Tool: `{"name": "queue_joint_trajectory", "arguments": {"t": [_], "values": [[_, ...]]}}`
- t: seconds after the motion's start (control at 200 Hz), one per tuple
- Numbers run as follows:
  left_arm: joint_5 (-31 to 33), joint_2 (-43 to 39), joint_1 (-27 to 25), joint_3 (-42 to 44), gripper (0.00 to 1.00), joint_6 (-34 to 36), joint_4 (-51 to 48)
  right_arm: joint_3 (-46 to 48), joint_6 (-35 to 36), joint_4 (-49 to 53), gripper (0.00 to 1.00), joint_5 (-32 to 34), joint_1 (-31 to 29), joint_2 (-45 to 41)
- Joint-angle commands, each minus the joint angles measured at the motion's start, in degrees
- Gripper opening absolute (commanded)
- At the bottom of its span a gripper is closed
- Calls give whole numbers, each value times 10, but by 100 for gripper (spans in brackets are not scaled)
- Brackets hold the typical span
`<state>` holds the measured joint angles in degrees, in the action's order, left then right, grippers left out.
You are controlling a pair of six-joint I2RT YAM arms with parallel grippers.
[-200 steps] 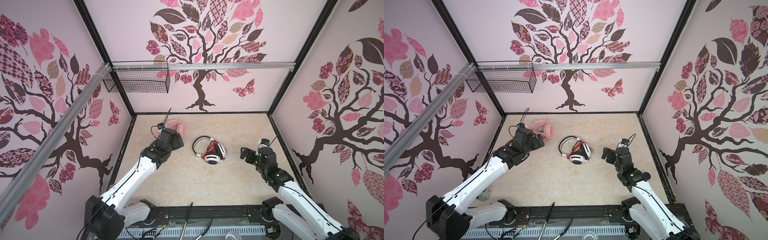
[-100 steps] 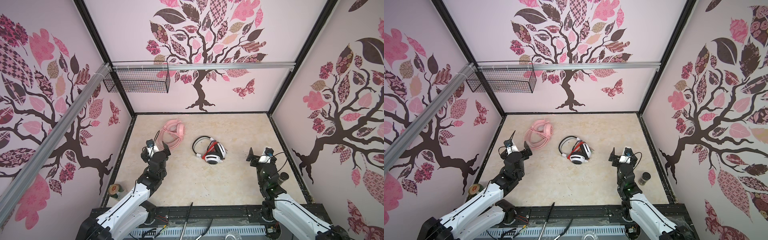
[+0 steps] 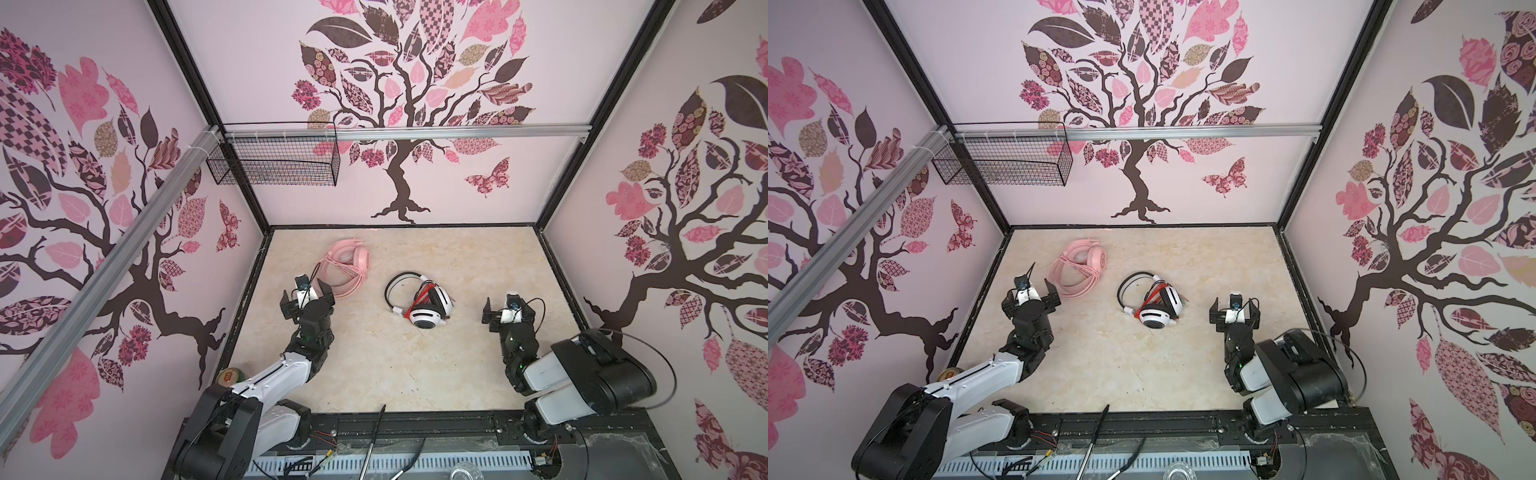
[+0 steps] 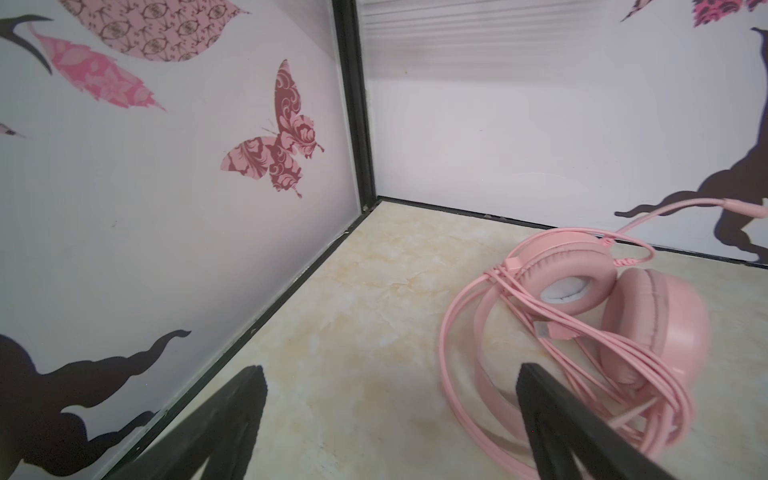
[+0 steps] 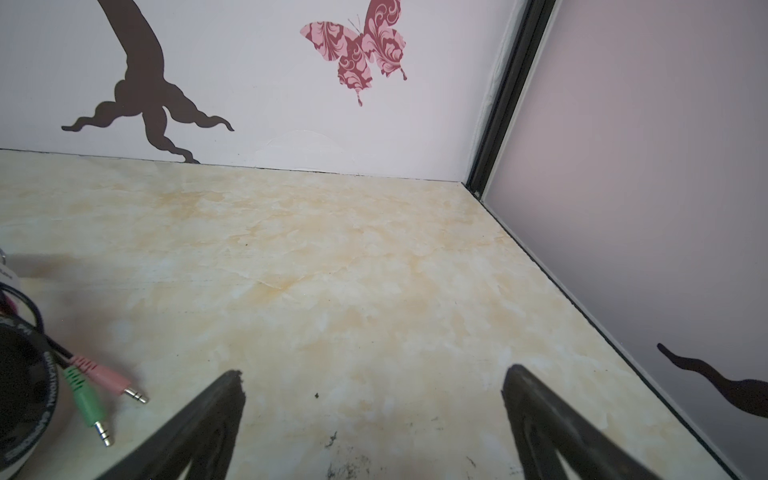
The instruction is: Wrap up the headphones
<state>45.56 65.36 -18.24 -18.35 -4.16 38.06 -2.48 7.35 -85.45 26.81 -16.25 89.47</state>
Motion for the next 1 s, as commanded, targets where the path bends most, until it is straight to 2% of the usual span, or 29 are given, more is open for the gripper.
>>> {"name": "queue_joint_trajectory", "arguments": {"t": [0.0, 0.085, 0.16, 0.35, 0.5, 0.59, 0.66, 0.715, 0.79, 0.87, 0.93, 0.995], "values": [[-39, -18, 34, 26, 97, -23, 45, -12, -3, -114, 100, -16, 15, 22], [-28, -13, 45, 31, 97, -23, 42, -17, -38, -53, 100, -67, 50, 6], [-28, 4, 53, 31, 97, -17, 49, -34, -48, -49, 100, -39, 55, 21], [-14, 71, 62, 42, 97, 3, 125, -59, -54, 12, 100, -39, 56, 11], [-32, 137, 72, 40, 97, 20, 185, -61, -56, 17, 99, -40, 58, 11], [-100, 171, 93, 64, 97, 28, 269, -61, -56, 18, 100, -40, 58, 11], [-137, 203, 113, 65, 97, 19, 297, -62, -55, 19, 100, -40, 58, 11], [-161, 200, 118, 51, 97, 23, 265, -62, -56, 19, 99, -40, 58, 11], [-226, 205, 132, 23, 97, 23, 202, -62, -56, 20, 100, -40, 58, 11], [-242, 276, 138, 46, 97, 34, 340, -62, -56, 20, 99, -40, 58, 11], [-241, 243, 141, 29, 97, 22, 248, -62, -55, 20, 100, -40, 58, 12], [-274, 241, 167, -23, 97, 1, 144, -61, -55, 18, 99, -40, 58, 11]]}}
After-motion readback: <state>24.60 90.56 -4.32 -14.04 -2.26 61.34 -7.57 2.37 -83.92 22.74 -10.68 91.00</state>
